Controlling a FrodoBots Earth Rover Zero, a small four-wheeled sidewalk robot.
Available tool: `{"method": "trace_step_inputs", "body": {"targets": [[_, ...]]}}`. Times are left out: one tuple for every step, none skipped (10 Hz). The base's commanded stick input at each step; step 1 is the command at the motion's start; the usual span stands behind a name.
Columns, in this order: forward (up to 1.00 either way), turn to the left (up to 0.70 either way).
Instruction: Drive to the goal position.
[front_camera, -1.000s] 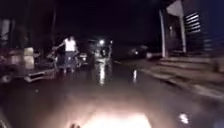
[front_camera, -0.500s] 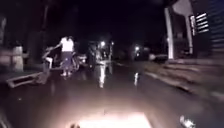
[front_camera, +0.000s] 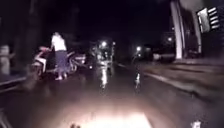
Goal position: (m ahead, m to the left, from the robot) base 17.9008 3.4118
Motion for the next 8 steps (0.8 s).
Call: {"method": "trace_step_inputs", "body": {"targets": [[1.0,0.0],[1.0,0.0],[1.0,0.0],[1.0,0.0],[1.0,0.0],[1.0,0.0],[1.0,0.0],[1.0,0.0]]}}
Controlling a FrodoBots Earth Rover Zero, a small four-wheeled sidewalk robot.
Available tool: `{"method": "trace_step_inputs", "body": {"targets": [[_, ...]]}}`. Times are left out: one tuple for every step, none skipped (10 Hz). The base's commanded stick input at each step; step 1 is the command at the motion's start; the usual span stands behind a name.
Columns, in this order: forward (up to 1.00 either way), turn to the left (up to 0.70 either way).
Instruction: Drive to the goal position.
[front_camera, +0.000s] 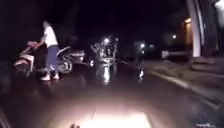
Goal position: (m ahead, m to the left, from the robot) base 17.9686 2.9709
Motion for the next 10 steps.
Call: {"method": "trace_step_inputs", "body": {"targets": [[1.0,0.0],[1.0,0.0],[1.0,0.0],[1.0,0.0],[1.0,0.0],[1.0,0.0],[1.0,0.0],[1.0,0.0],[1.0,0.0],[1.0,0.0]]}}
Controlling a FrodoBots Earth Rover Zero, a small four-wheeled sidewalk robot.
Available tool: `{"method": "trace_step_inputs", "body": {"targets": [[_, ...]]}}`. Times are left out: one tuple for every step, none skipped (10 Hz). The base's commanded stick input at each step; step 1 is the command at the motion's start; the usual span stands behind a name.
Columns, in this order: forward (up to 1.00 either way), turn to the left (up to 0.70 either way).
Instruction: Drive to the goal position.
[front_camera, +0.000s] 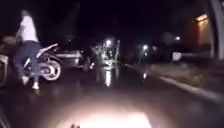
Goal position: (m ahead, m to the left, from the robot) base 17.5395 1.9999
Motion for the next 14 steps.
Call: {"method": "trace_step_inputs", "body": {"targets": [[1.0,0.0],[1.0,0.0],[1.0,0.0],[1.0,0.0],[1.0,0.0],[1.0,0.0],[1.0,0.0],[1.0,0.0],[1.0,0.0],[1.0,0.0],[1.0,0.0],[1.0,0.0],[1.0,0.0],[1.0,0.0]]}}
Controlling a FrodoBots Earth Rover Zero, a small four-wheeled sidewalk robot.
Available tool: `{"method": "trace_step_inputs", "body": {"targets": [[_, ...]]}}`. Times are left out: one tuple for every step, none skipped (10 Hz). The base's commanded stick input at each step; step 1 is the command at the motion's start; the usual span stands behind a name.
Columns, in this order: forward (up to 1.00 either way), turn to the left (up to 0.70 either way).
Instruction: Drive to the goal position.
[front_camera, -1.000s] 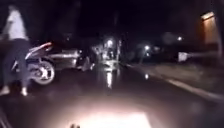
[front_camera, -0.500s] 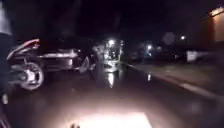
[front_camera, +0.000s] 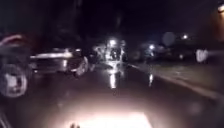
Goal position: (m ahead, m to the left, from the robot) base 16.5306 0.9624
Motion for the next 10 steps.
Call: {"method": "trace_step_inputs", "body": {"targets": [[1.0,0.0],[1.0,0.0],[1.0,0.0],[1.0,0.0],[1.0,0.0],[1.0,0.0],[1.0,0.0],[1.0,-0.03],[1.0,-0.11],[1.0,-0.2]]}}
